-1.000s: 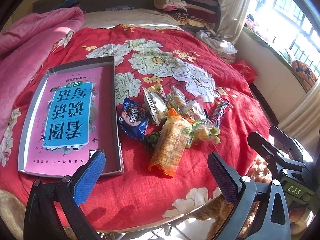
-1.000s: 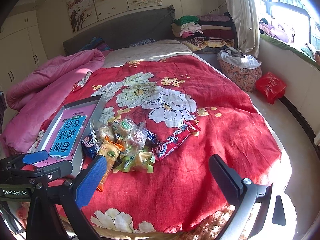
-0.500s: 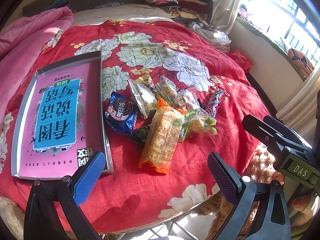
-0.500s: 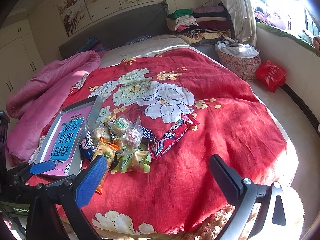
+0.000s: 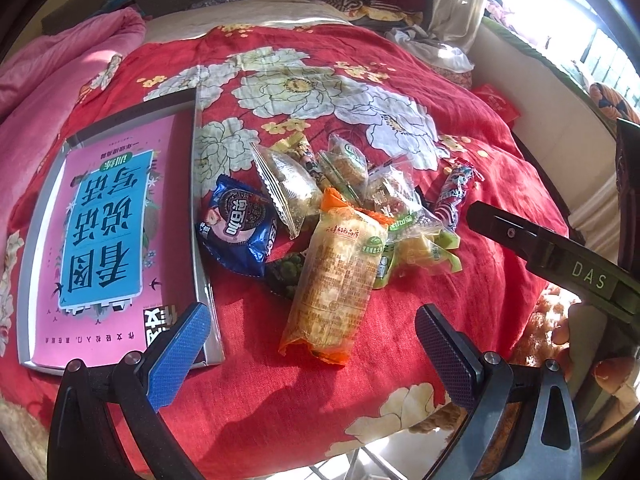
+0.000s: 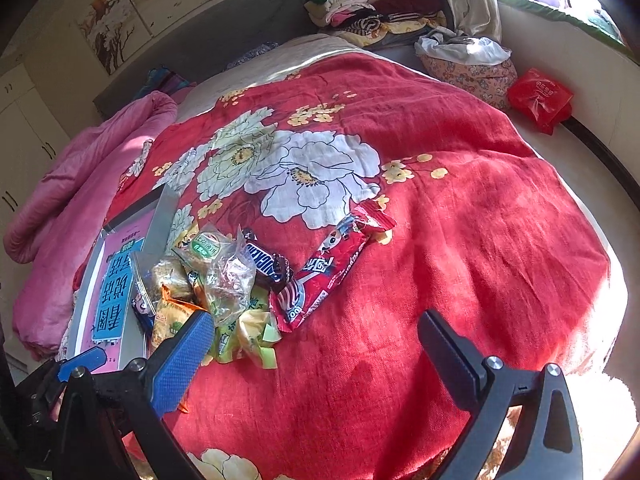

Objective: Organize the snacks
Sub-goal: 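Move both tools toward the snack pile beside the silver tray, then grasp the orange-topped pastry bar with left tool while right tool grasps red candy package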

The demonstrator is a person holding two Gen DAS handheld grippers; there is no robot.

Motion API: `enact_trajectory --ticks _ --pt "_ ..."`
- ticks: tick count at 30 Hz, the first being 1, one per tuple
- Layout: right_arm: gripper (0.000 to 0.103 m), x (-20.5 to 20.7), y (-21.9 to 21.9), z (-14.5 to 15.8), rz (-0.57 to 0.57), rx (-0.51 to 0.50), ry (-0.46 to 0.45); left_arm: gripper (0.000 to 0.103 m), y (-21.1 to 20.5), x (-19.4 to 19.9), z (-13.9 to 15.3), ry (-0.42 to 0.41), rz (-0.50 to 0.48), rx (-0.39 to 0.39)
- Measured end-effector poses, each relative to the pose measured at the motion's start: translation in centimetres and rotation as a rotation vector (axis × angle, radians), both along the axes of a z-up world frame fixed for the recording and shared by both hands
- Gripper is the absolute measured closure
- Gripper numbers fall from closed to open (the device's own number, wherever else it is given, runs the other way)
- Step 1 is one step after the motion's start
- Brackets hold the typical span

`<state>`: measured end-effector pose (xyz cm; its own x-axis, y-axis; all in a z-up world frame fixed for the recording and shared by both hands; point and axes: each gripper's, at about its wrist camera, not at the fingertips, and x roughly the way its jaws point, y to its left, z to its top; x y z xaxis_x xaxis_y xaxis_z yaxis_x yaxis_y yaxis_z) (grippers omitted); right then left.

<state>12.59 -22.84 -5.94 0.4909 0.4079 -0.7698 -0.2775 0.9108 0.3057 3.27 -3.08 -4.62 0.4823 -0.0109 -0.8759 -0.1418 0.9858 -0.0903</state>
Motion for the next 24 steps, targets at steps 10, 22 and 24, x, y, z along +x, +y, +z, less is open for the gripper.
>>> enact_trajectory --ticks 10,22,24 --pt "0.029 3.1 1.8 -2.6 0.008 -0.013 0.082 0.001 -0.5 1.2 -1.4 0.027 0.003 0.055" --pt "0.059 4.2 3.6 -3.3 0.091 -0.068 0.047 0.017 -0.6 2.6 -2.1 0.042 0.018 0.06" --pt "0.067 4.1 3.3 -3.1 0.099 -0.055 0.042 0.034 -0.6 2.7 -2.4 0.06 0.008 0.034"
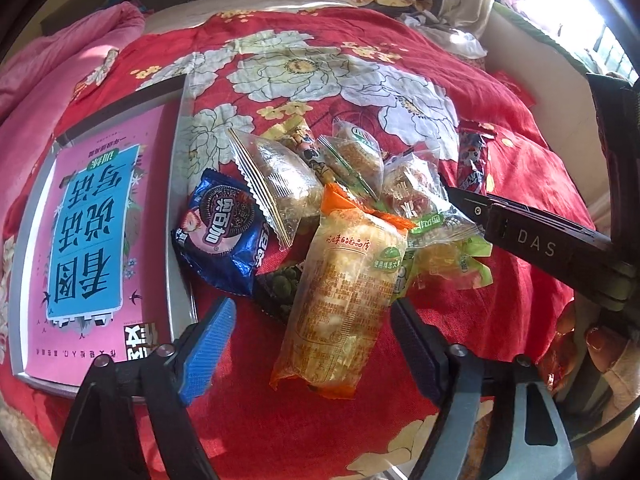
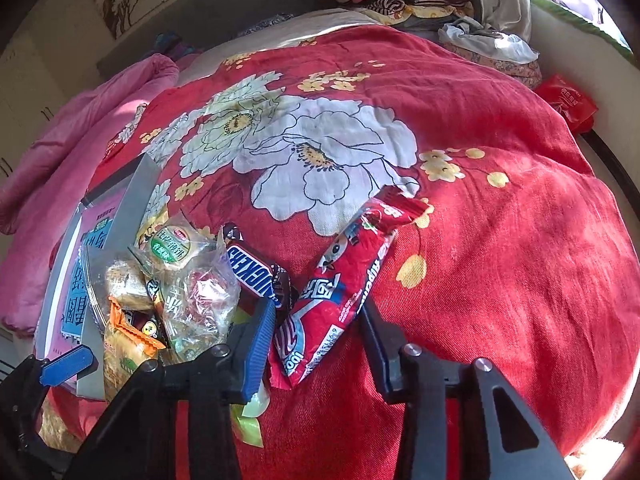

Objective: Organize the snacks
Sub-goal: 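Grasp the orange-topped pastry bar with left tool while right tool grasps red candy package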

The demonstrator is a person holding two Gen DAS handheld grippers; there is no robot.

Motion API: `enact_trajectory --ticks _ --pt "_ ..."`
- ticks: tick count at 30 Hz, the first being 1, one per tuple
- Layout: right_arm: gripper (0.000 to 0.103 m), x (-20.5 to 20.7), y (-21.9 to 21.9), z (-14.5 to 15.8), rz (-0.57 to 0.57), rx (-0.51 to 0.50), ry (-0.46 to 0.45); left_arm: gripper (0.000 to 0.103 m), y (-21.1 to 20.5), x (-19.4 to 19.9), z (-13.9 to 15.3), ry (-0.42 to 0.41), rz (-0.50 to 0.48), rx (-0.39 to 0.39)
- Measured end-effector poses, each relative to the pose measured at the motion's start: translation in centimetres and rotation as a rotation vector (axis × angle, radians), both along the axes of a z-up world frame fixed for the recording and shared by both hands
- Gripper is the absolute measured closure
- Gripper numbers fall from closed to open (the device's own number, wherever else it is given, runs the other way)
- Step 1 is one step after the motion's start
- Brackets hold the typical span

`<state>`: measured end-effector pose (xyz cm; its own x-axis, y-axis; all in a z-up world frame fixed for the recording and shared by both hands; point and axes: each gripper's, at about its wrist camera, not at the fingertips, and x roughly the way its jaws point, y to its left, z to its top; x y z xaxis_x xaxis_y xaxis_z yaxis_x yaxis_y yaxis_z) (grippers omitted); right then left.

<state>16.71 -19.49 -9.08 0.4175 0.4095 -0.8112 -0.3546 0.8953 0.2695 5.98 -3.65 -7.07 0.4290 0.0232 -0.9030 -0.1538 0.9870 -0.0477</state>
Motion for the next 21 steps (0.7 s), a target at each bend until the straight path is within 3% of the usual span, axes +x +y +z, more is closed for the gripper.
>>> enact_trajectory --ticks 3,6,15,21 --pt "0.075 0.0 -1.1 0.3 -0.016 0.053 0.001 0.052 0.4 0.0 -0.5 0.02 -0.003 -0.059" --pt "0.076 0.2 -1.8 0.4 -0.028 0.102 0.013 0.058 1.0 -0.2 -0.4 0.005 0.003 -0.094" --pt "0.078 -0.4 -2.9 2.1 -0.042 0.187 -0.057 0.063 2.9 -1.0 1.2 -0.033 0.016 -0.224" --pt "0.078 -1.0 -3.3 3.2 -0.038 0.226 -0.098 0.066 3.7 -2.0 2.7 -0.062 0.012 -0.252"
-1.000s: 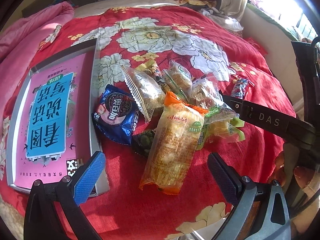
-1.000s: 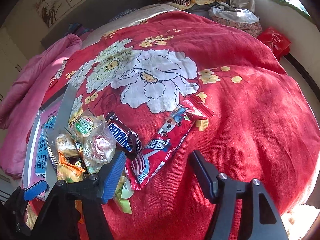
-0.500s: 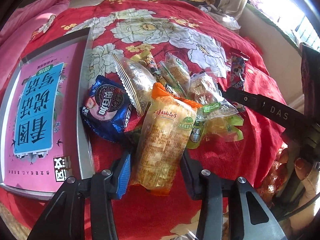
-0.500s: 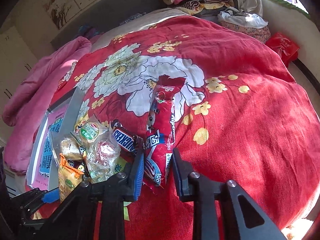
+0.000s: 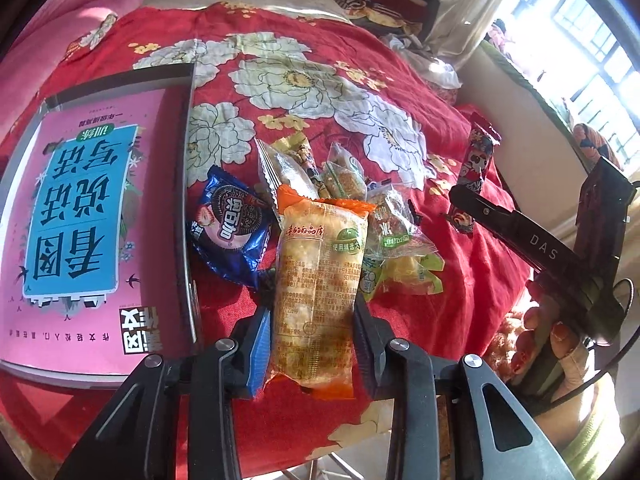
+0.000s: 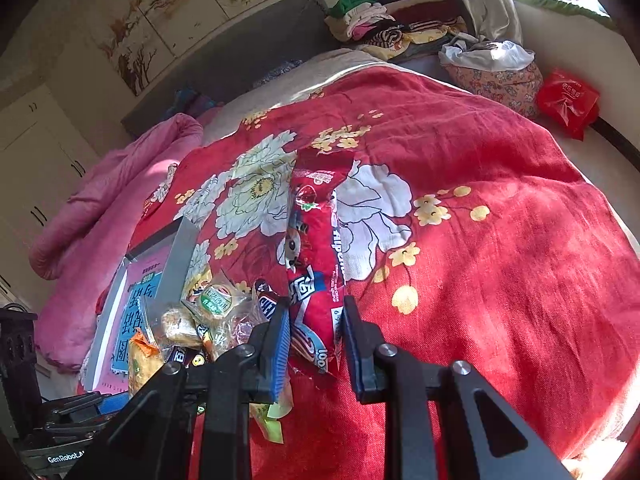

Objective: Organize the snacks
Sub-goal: 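Grasp the orange-topped pastry bar with left tool while right tool grasps red candy package, then carry the pastry bar and red candy package over the silver tray with both tools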

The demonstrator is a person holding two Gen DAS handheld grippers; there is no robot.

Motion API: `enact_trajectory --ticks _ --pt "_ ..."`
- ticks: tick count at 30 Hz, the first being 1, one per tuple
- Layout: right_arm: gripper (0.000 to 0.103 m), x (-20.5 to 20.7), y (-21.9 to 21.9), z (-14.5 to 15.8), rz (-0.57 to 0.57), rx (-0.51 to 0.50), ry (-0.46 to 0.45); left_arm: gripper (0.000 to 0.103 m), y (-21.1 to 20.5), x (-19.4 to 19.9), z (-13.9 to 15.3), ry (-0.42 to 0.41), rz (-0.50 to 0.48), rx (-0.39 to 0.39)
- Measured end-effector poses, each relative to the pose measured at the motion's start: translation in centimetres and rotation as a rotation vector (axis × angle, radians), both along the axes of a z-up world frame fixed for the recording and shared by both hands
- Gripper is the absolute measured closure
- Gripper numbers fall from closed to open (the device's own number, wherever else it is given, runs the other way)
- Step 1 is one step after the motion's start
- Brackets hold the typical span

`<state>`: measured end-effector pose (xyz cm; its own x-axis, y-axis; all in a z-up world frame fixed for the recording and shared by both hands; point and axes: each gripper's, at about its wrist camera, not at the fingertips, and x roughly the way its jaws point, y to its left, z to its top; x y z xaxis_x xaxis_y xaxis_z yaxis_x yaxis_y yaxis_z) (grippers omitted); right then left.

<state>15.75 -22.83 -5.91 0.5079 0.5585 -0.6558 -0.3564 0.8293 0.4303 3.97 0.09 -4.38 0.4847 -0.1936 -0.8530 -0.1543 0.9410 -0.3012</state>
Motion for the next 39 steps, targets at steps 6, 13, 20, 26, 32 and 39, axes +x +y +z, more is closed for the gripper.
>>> enact_trajectory --ticks 6,13,20,26,32,39 --pt "0.078 -0.8 0.5 0.8 0.023 0.005 -0.04 0.066 1.3 -0.7 1.1 -0.027 0.022 -0.026" --pt "0.078 -2.5 0.9 2.1 0.073 0.04 -0.094 0.066 2.6 -1.2 2.5 -0.064 0.044 -0.026" --pt "0.078 -4.4 1.8 3.6 0.105 0.073 -0.112 0.066 4.4 -1.9 3.1 -0.086 0.084 -0.035" --pt "0.078 -6.1 4.3 4.9 0.179 0.077 -0.128 0.066 6.3 -2.6 3.2 -0.09 0.119 -0.037" --pt "0.078 -7.4 7.4 6.0 0.258 0.064 -0.15 0.066 8.3 -4.0 3.5 -0.115 0.153 -0.039" --pt "0.078 -8.6 11.0 7.1 0.332 0.091 -0.146 0.066 10.9 -5.3 3.8 -0.141 0.203 -0.052"
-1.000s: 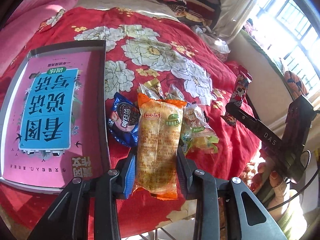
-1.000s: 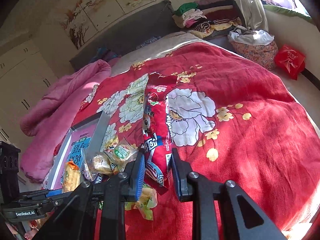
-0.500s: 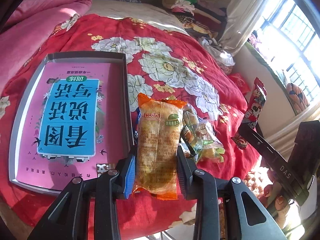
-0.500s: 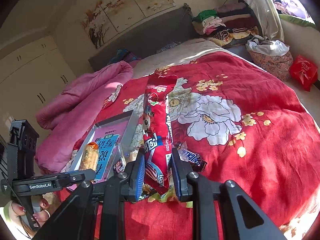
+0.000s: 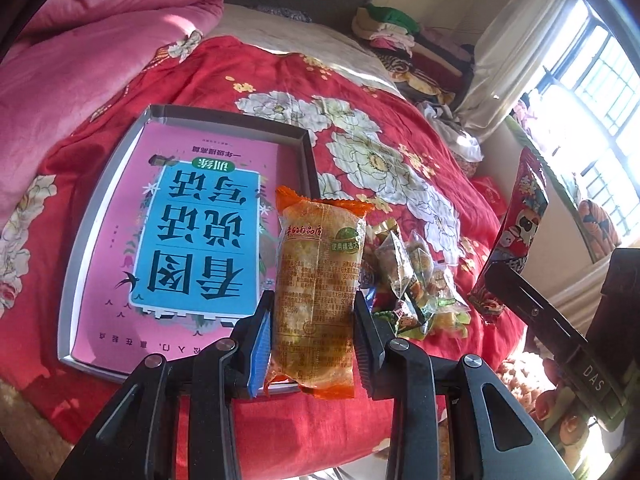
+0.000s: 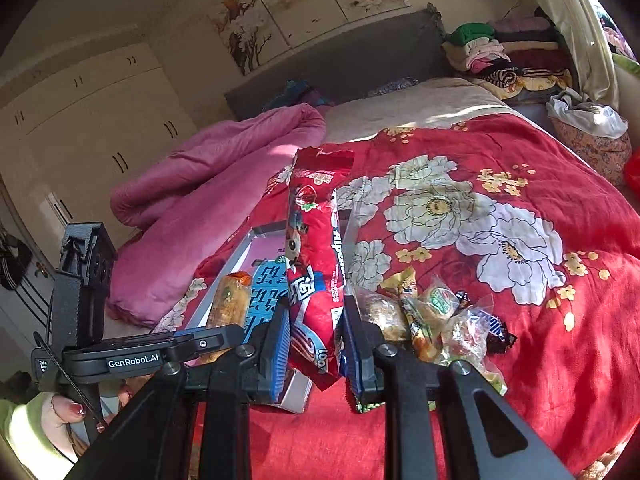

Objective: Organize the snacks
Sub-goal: 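Carry the pastry bar and red candy package over the silver tray with both tools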

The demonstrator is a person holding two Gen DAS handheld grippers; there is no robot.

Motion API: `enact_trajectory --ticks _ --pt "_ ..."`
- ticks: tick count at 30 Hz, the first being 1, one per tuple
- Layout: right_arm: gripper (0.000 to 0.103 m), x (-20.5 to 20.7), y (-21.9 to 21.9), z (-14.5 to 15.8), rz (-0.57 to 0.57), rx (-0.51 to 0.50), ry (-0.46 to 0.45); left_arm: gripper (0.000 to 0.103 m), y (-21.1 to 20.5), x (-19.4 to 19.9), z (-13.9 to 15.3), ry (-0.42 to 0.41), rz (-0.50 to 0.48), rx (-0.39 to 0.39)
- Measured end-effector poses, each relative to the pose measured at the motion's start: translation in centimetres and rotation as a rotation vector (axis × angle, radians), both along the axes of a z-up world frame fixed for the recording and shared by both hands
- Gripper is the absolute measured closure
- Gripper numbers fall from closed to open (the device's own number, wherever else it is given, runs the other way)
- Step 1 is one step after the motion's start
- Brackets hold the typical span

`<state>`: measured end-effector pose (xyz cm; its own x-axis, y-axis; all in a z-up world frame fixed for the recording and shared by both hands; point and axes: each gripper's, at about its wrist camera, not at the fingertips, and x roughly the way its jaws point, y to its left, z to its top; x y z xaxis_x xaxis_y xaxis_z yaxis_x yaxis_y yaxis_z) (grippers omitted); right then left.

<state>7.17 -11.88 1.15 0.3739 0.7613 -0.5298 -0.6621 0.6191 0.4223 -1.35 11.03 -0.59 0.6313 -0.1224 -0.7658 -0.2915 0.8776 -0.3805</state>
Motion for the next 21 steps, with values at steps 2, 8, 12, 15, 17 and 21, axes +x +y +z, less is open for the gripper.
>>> enact_trajectory --ticks 2,8,12,15,17,21 --pt "0.078 -0.3 1.0 0.2 0.018 0.002 0.001 0.066 0.7 -0.3 0.1 -0.005 0.012 -0.004" --pt "0.078 -1.2 4.2 0.7 0.071 0.005 0.016 0.066 2.8 -1.3 0.4 -0.026 0.051 0.008" --pt "0.078 -1.4 6.1 0.4 0.091 0.0 0.039 0.066 4.4 -1.9 0.3 -0.025 0.076 -0.002" --pt "0.078 -1.6 7.1 0.3 0.098 -0.016 0.046 0.066 5.2 -2.2 0.2 -0.028 0.091 0.001" --pt "0.078 -1.6 7.7 0.0 0.102 -0.027 0.056 0.066 5.7 -2.4 0.0 -0.027 0.098 0.0" --pt "0.078 -1.7 8.8 -0.9 0.109 -0.055 0.074 0.066 6.7 -2.5 -0.4 -0.021 0.109 0.01"
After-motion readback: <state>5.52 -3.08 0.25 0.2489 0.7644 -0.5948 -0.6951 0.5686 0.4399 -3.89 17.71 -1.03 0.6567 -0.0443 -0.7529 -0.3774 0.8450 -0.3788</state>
